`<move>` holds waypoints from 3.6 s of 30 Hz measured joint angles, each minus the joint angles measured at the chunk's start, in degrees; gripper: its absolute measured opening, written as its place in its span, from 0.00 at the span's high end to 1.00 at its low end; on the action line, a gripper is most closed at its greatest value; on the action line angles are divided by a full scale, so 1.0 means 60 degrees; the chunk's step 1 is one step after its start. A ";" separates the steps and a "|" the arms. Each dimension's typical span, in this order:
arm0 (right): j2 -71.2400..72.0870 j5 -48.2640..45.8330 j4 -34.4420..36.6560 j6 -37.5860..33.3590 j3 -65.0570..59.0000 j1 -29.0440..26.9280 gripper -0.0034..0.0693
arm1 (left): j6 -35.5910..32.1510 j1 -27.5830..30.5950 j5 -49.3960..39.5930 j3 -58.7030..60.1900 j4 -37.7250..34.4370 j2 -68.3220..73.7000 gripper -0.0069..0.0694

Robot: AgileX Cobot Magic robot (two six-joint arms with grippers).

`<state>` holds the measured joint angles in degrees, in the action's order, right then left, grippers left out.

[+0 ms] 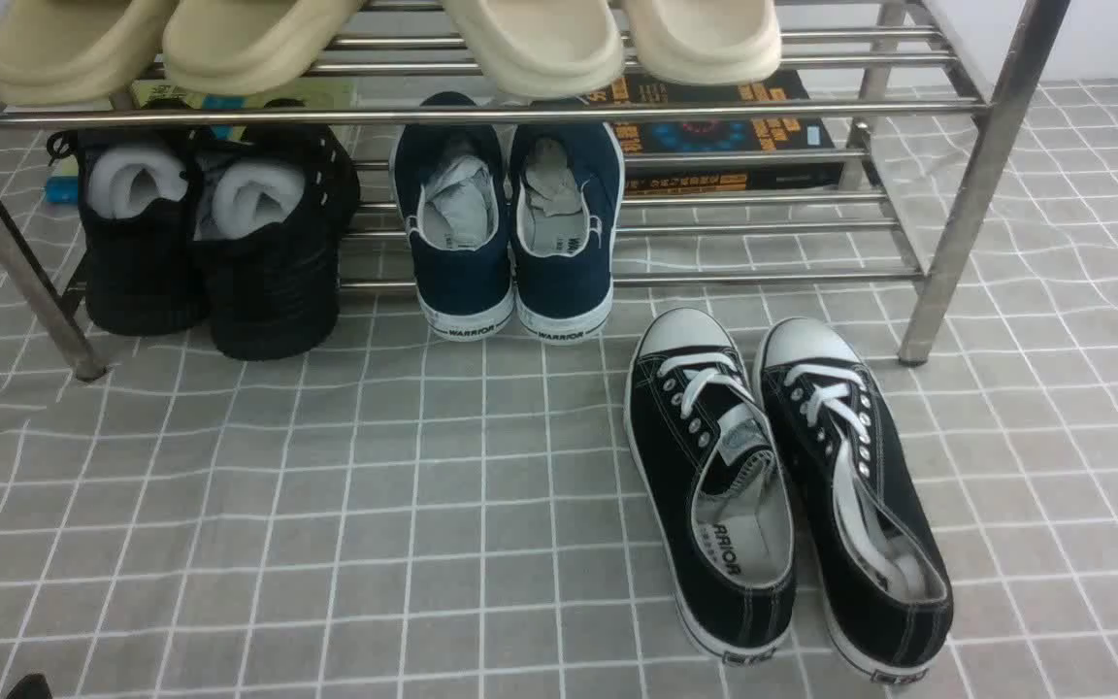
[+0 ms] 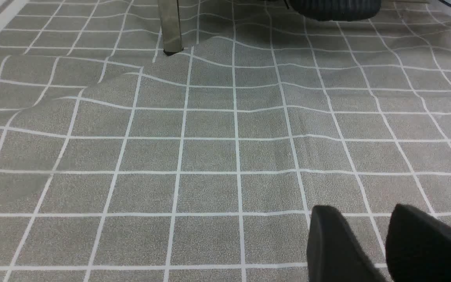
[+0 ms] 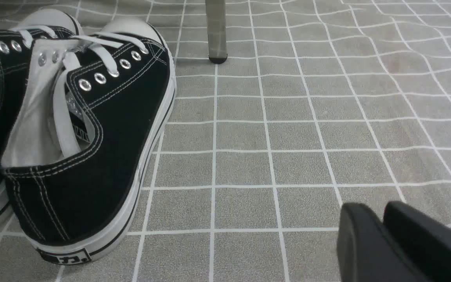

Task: Take the shoes off the shelf with your hand from the grey coffee tablecloth.
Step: 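Grasp the leftmost shoe on the bottom shelf of the shoe rack with the left gripper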

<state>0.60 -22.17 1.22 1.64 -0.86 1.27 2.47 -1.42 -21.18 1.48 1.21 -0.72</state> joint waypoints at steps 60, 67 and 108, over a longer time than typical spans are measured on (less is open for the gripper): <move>0.0000 0.0000 0.0000 -0.0007 0.0000 0.0000 0.69 | 0.4109 0.0000 0.0077 -0.3812 -0.4495 0.3824 0.90; 0.0000 0.0000 0.0000 -0.0007 0.0000 0.0000 0.68 | 0.4762 0.0000 0.1114 -0.5710 -0.3727 0.8248 0.66; 0.0000 0.0000 0.0000 0.0002 0.0000 -0.0002 0.63 | 0.5977 0.1499 0.1891 -1.0358 -0.4435 1.5492 0.25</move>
<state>0.60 -22.17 1.22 1.65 -0.86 1.26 38.33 7.57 -9.83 -60.67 -25.40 92.24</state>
